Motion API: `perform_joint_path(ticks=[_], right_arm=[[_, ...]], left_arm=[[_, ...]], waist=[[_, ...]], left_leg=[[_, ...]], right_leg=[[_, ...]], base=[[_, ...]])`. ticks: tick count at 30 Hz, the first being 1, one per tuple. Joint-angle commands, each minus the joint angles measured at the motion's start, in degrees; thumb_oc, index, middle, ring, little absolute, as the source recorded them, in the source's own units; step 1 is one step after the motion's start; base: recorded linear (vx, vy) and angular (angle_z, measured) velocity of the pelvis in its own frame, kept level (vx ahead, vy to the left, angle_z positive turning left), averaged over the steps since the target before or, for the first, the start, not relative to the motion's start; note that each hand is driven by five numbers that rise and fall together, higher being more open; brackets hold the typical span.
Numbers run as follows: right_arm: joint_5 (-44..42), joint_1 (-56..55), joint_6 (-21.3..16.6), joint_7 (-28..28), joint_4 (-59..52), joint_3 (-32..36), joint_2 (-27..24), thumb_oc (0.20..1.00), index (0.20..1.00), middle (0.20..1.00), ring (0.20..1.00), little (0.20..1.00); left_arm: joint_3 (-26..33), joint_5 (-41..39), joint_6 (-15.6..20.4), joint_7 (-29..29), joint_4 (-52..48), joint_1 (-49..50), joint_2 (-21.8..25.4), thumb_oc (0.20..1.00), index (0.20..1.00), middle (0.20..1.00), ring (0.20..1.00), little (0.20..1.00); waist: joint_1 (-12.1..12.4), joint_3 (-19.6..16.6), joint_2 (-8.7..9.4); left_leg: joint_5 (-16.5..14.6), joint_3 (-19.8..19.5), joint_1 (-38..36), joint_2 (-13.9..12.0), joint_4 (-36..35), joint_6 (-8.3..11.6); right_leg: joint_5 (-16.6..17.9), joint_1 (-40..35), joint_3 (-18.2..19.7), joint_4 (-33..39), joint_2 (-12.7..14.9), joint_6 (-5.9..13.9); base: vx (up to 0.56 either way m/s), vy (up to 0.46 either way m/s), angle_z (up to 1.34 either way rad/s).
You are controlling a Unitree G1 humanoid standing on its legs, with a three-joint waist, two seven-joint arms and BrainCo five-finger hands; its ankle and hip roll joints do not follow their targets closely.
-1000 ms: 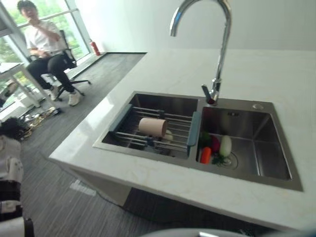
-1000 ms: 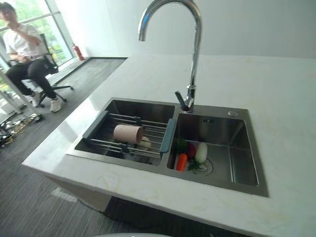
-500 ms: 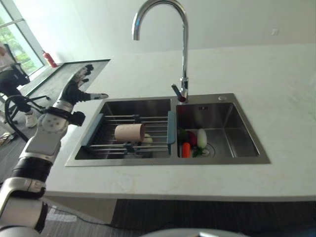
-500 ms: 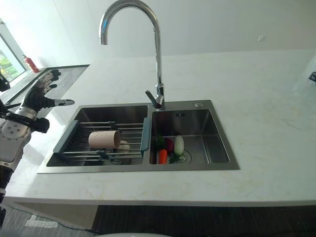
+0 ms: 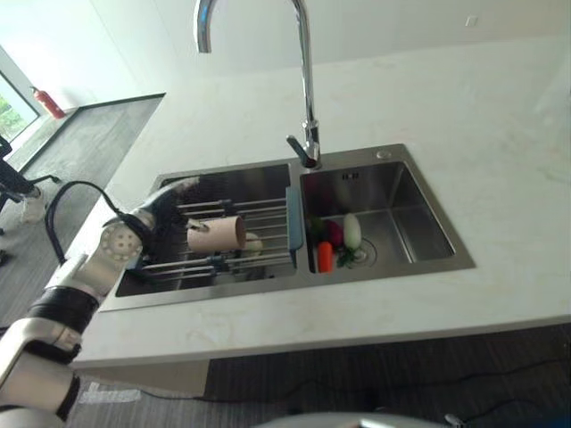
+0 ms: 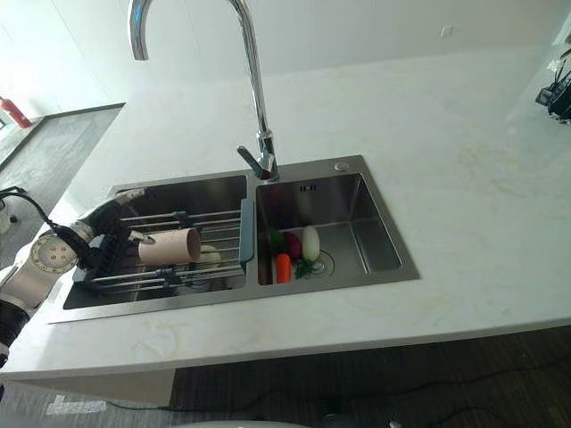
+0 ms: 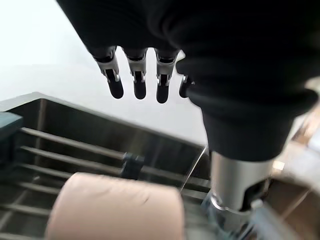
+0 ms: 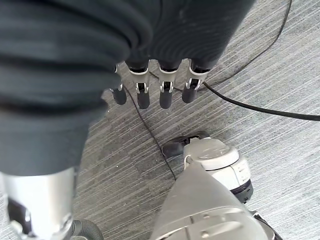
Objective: Place the dishes in the dishwasher.
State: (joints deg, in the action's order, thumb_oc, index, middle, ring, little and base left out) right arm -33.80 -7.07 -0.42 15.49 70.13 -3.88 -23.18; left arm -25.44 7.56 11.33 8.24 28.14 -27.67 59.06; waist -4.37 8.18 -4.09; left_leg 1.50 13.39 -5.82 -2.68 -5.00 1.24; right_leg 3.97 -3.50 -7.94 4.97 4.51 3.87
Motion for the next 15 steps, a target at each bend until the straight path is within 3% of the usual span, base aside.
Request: perform_joint_path(ticks=[1,9,15], right_arm=[[-0.79,2.39,-0.42,1.36,0.34,-1.23,-0.37,1.0,1.0,1.0,1.0,1.0],[-1.35,2.95,0.23,1.03,-1.28,-2.77,-1.0,1.0,1.0,1.0,1.0,1.0],[-2.62,3.05,-0.31,0.88,-1.8,-3.28,-1.29,1.0,1.0,1.0,1.0,1.0]], left_arm=[[0.89,4.92,1.63,-2.13,1.91,-8.09,4.15,1.0,1.0,1.0,1.0,1.0],[-3.6,12.62,1.14,-8.43,2.53,-10.02,6.39,1.0,1.0,1.0,1.0,1.0],[-4.66,13.59,0.11,-12.32,3.77,-11.7,6.8,1.0,1.0,1.0,1.0,1.0]], waist=[[-0.24,-0.65,1.82],[-0.07,0.27,2.1],[0.19,1.28,2.79]], left_leg=[[-4.46,-2.0,1.11,1.13,4.73,-0.86],[-4.8,-2.17,2.64,1.34,6.02,-1.16],[-4.93,-2.7,4.4,1.34,7.2,-1.37]], right_leg=[[2.02,1.07,2.2,-0.31,5.07,6.5],[2.69,2.3,2.47,-0.67,5.66,6.98],[3.16,3.4,2.81,-0.85,5.84,7.09]], base=[[-0.03,0.039,-0.01],[-0.01,0.035,0.01],[-0.01,0.012,0.0]])
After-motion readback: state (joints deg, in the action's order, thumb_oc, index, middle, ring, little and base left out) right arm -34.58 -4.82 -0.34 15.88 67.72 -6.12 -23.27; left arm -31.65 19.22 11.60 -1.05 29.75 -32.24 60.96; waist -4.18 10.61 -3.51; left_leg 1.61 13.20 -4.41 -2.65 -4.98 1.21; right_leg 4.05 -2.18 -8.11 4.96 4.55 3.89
